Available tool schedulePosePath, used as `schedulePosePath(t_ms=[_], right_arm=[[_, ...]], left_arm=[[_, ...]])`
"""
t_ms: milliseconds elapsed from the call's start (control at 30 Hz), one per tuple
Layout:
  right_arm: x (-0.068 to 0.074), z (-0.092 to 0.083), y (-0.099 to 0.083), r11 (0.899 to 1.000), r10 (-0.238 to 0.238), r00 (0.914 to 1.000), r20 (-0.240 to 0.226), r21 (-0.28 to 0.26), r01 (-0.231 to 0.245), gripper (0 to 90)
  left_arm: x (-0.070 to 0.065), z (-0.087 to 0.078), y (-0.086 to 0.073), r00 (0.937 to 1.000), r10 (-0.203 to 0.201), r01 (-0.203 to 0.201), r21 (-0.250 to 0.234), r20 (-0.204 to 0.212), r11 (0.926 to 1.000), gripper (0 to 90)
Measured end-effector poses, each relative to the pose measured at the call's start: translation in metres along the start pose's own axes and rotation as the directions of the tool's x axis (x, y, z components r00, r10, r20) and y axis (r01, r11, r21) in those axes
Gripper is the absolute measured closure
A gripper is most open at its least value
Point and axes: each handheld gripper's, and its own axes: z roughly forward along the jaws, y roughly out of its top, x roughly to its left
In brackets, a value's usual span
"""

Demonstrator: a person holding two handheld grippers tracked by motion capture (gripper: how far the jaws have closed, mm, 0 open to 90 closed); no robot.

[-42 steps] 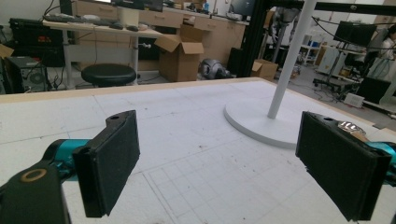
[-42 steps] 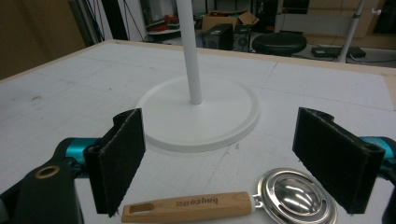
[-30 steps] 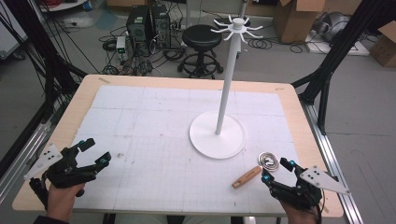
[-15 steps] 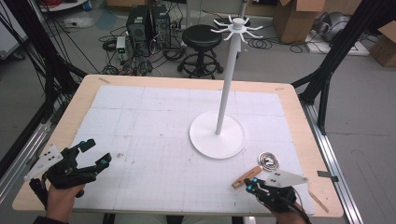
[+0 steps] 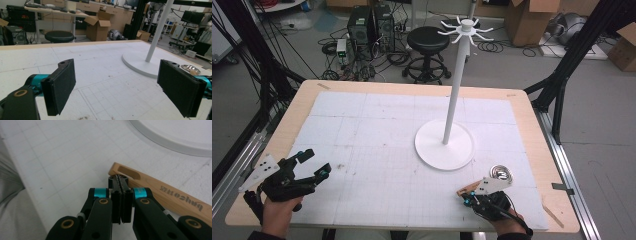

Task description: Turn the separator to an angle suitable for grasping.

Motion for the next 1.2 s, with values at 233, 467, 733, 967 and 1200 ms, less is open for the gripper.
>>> schedulePosePath(t_ms=[233,467,733,967,1200], right_arm=[[-0.012,0.009,0.004,0.999,0.025,0.9985,0.049,0.02,-0.026,89.5],[-0.028,-0.003,0.004,0.989,0.119,0.9892,0.085,-0.094,-0.111,89.4],[-0.081,-0.008,-0.008,0.969,0.247,0.9209,0.301,-0.056,-0.242,89.4],[-0.095,0.001,-0.011,0.966,0.253,0.9261,0.28,-0.013,-0.26,89.3],[-0.087,-0.003,-0.014,0.967,0.251,0.944,0.214,-0.011,-0.255,89.3]], left_arm=[[0.0,0.0,0.0,1.0,0.0,0.0,0.01,-0.003,1.0,17.1],[0.001,0.0,-0.001,1.0,-0.002,0.002,0.007,-0.009,1.0,17.2],[0.001,0.001,-0.001,1.0,0.0,0.0,0.017,-0.008,0.9999,17.4],[0.002,0.0,-0.001,0.9999,-0.005,0.005,0.015,-0.016,0.9999,17.4],[0.003,0.0,-0.001,0.9998,-0.008,0.009,0.019,-0.017,0.9998,17.6]])
